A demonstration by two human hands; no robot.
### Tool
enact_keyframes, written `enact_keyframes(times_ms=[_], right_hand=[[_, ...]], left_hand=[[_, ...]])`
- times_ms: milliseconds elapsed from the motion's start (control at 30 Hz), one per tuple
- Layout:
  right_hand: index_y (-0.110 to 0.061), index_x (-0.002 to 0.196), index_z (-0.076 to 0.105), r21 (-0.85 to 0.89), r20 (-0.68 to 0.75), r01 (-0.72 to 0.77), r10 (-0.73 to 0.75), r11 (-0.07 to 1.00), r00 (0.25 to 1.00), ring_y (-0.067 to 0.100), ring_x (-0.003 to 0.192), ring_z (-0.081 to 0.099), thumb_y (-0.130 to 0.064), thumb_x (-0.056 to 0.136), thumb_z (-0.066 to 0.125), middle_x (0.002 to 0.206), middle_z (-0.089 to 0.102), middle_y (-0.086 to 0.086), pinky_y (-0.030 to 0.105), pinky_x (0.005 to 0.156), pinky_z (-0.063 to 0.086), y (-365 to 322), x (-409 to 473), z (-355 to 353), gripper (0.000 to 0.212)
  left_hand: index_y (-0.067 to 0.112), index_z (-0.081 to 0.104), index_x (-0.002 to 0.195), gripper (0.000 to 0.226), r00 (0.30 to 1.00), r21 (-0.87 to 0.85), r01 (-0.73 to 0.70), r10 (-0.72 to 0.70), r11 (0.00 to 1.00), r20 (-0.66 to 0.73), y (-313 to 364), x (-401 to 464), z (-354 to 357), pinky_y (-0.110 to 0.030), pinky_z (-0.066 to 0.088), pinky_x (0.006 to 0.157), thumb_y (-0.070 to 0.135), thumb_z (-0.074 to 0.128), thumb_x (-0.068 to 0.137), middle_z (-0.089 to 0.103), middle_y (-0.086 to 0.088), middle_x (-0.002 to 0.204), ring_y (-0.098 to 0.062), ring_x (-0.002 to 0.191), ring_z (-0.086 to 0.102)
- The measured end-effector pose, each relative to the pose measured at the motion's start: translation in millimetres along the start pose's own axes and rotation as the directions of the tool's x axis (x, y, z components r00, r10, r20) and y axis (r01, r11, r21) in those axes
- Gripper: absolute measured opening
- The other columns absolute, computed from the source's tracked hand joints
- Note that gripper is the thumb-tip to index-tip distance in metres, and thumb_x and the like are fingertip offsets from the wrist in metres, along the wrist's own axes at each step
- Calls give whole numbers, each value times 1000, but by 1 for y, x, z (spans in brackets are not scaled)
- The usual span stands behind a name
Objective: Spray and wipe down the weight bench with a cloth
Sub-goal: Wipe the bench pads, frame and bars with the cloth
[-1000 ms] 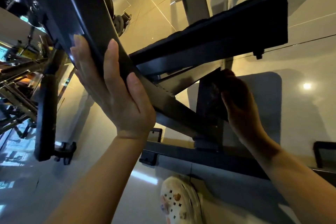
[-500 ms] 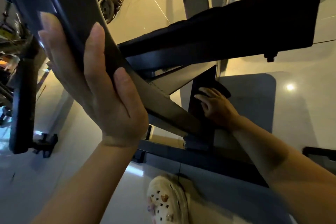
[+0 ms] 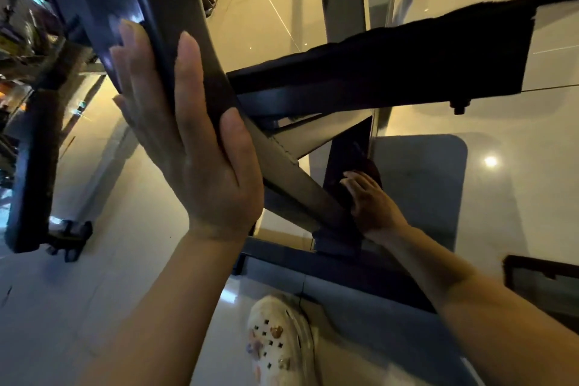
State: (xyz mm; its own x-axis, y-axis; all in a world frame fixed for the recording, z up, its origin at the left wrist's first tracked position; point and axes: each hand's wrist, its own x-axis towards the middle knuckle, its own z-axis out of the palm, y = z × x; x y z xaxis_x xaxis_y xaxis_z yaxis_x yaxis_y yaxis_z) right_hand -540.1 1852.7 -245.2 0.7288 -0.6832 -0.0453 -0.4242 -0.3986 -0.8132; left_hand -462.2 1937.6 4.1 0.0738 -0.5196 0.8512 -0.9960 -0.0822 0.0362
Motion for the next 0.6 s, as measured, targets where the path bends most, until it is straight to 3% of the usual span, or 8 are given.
enact_keyframes(times_ms=[67,133,200,267,367,467,533,600], right_hand=[[-15,148,35,-86,50,38,-34,996,998,16,149,12,-11,97,44,159,23,0,40,118,24,5,-2,-1,53],[-18,150,31,-161,76,62,-50,985,996,16,150,7,-15,98,44,161,17,-1,44,119,20,11,9,-10,54],[-23,151,29,-198,64,74,-62,977,996,16,150,1,-23,100,41,163,12,-3,49,118,19,16,17,-10,53],[-27,152,28,-250,42,47,-37,967,998,16,150,0,-30,100,40,163,10,-4,48,119,15,20,35,-17,53],[-28,154,20,-308,35,-46,60,950,998,18,150,-2,-37,102,33,164,5,-4,43,121,8,23,72,-36,54],[-21,153,24,-251,17,-99,107,963,994,21,150,1,-30,104,33,163,9,0,38,122,8,17,82,-37,51],[-13,149,34,-186,-10,-75,74,980,997,24,149,9,-22,102,35,161,19,5,39,121,12,11,61,-26,48],[-5,142,46,-112,-46,20,-25,994,999,28,147,21,-18,97,35,155,32,11,43,119,21,8,31,-10,47]], left_hand=[[4,13,139,55,992,28,122,-123,992,32,0,-19,-9,-60,25,111,25,46,100,17,-29,152,-46,142,21],[18,7,143,74,931,-63,356,-348,932,114,14,-51,-20,-51,23,117,35,58,92,12,-17,157,-29,147,17],[46,8,144,88,758,-121,645,-613,754,223,31,-80,-28,-42,24,118,43,69,81,11,8,159,-7,145,18],[66,7,137,97,538,-135,839,-762,528,361,35,-101,-25,-44,30,116,50,78,72,16,18,157,-3,142,25],[59,1,142,111,511,-108,844,-729,525,455,30,-122,-8,-39,37,110,57,78,61,26,13,156,-6,138,35],[45,-4,150,126,466,-75,871,-768,486,438,33,-127,10,-29,37,105,52,83,59,25,11,156,-7,140,31],[26,-1,154,119,478,-59,865,-781,499,403,37,-128,19,-35,43,104,53,70,63,27,3,154,-16,138,36],[18,2,154,116,493,-57,857,-782,512,383,34,-132,27,-51,48,98,71,61,68,32,-6,150,-35,127,48]])
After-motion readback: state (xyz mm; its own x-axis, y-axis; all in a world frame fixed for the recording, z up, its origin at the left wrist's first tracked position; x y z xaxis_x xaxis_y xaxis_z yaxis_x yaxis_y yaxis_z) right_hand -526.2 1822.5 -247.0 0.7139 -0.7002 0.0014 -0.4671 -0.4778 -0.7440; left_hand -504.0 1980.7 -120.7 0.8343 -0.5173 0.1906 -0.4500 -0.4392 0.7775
